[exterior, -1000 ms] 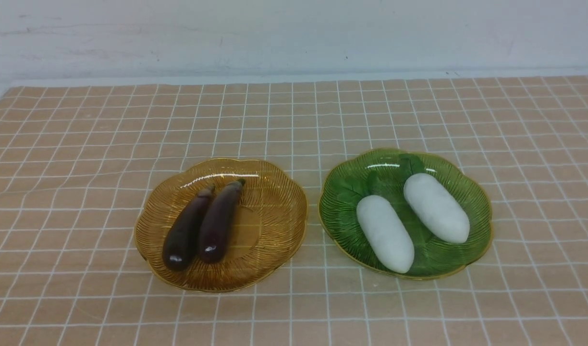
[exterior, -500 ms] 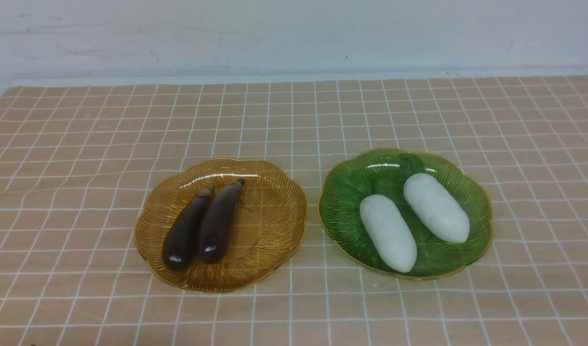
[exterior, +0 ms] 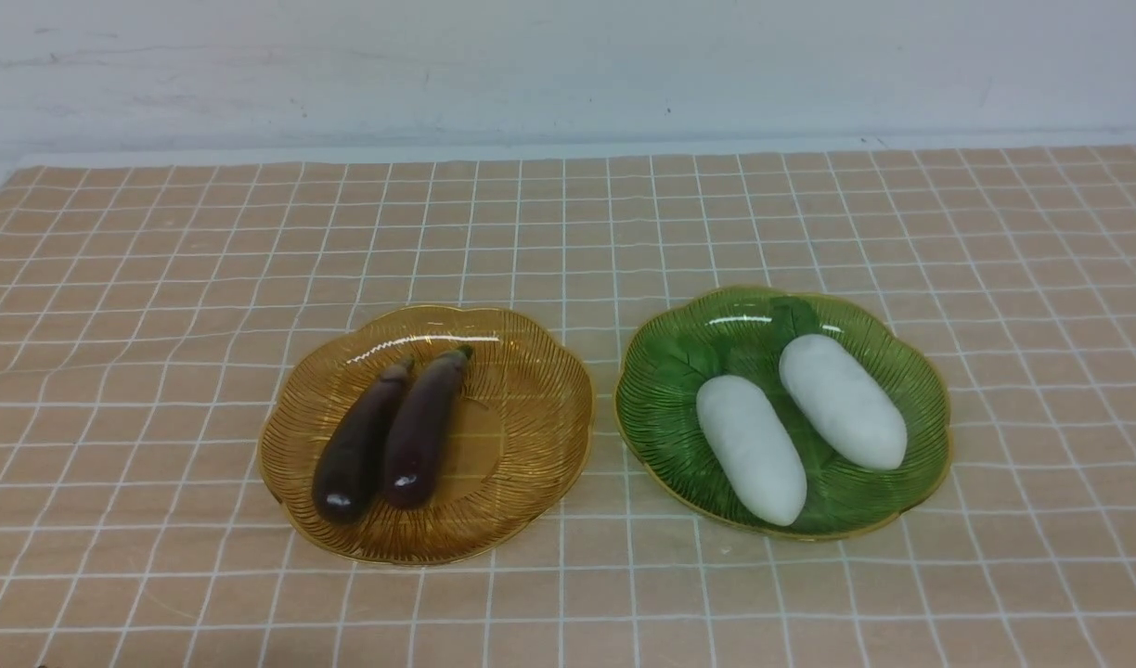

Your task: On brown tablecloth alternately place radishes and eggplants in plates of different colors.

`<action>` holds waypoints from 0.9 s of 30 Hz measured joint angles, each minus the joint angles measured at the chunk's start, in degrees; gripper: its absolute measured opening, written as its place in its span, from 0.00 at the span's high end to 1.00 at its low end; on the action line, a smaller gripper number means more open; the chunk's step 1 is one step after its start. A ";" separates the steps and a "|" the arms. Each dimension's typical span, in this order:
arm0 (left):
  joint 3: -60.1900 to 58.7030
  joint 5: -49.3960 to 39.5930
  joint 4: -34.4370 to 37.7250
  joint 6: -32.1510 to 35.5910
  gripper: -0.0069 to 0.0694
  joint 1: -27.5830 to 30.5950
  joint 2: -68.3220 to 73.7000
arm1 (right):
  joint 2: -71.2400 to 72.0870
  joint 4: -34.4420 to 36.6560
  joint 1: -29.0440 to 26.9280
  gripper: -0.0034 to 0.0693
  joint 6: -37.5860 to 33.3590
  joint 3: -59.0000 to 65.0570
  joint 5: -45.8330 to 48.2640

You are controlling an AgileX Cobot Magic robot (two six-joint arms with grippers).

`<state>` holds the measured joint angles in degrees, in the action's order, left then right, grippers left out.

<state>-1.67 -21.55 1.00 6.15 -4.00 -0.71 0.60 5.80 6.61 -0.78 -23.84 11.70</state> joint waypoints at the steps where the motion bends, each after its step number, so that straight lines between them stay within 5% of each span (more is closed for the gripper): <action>1: 0.00 0.00 0.00 0.00 0.91 0.00 0.00 | 0.00 0.00 0.00 0.97 0.00 0.00 0.00; 12: 0.00 -0.02 0.00 0.00 0.91 0.00 0.00 | 0.00 -4.22 -0.81 0.97 -1.80 0.94 2.73; 27: 0.00 -0.02 0.00 0.00 0.91 0.00 0.00 | 0.00 -8.16 -6.35 0.97 -1.64 25.40 10.04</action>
<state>-1.67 -21.57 1.00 6.15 -4.00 -0.71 0.60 -2.36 0.25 -2.42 1.56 21.74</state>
